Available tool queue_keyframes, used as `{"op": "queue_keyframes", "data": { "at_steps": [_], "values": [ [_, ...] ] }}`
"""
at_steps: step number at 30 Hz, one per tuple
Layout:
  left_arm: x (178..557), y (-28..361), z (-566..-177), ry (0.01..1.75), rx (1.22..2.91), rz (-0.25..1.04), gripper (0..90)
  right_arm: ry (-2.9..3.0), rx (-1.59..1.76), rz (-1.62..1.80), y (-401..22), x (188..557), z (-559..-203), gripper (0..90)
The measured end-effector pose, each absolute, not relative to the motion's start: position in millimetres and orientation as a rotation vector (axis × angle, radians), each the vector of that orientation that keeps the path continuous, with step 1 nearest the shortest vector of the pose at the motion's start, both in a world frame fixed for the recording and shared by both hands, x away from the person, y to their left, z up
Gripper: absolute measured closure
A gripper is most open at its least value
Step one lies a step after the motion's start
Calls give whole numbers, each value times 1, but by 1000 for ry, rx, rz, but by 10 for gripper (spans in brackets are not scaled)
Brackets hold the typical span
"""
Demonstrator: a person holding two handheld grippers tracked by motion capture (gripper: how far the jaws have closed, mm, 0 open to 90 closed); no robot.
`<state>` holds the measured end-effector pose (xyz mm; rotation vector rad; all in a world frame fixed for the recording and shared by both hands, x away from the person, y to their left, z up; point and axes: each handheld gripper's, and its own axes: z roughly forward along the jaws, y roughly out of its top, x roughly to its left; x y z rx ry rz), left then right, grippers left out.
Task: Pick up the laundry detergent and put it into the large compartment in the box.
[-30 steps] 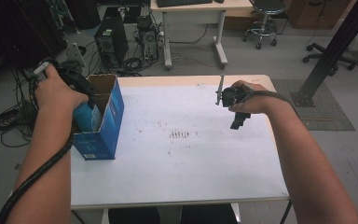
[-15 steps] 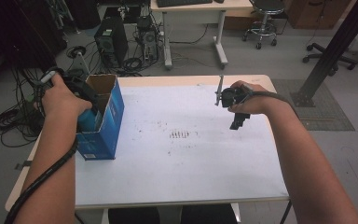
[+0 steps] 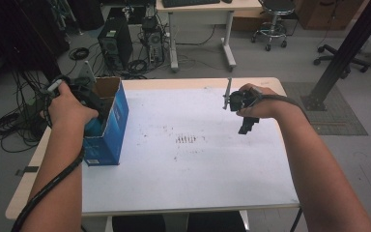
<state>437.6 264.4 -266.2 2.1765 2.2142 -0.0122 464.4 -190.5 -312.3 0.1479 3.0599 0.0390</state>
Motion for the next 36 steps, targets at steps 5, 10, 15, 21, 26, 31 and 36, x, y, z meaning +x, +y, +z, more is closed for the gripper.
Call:
{"op": "queue_keyframes", "data": {
  "at_steps": [5, 10, 15, 21, 26, 31, 36],
  "values": [
    [437, 264, -271, 2213, 2189, -19, 371, 3064, 153, 36, -190, 464, -314, 45],
    [436, 263, -279, 2214, 2196, -27, 371, 3053, 136, 53, -188, 463, -314, 44],
    [436, 264, -282, 2219, 2198, -24, 371, 3055, 133, 54, -188, 463, -314, 45],
    [437, 264, -284, 2216, 2198, -19, 370, 3057, 138, 45, -189, 463, -315, 45],
    [438, 266, -285, 2211, 2198, -21, 370, 3057, 137, 45, -189, 463, -314, 45],
    [437, 267, -286, 2211, 2187, -23, 369, 3058, 145, 39, -188, 463, -315, 45],
    [437, 267, -286, 2212, 2188, -26, 369, 3061, 147, 43, -188, 462, -317, 45]
  ]
}}
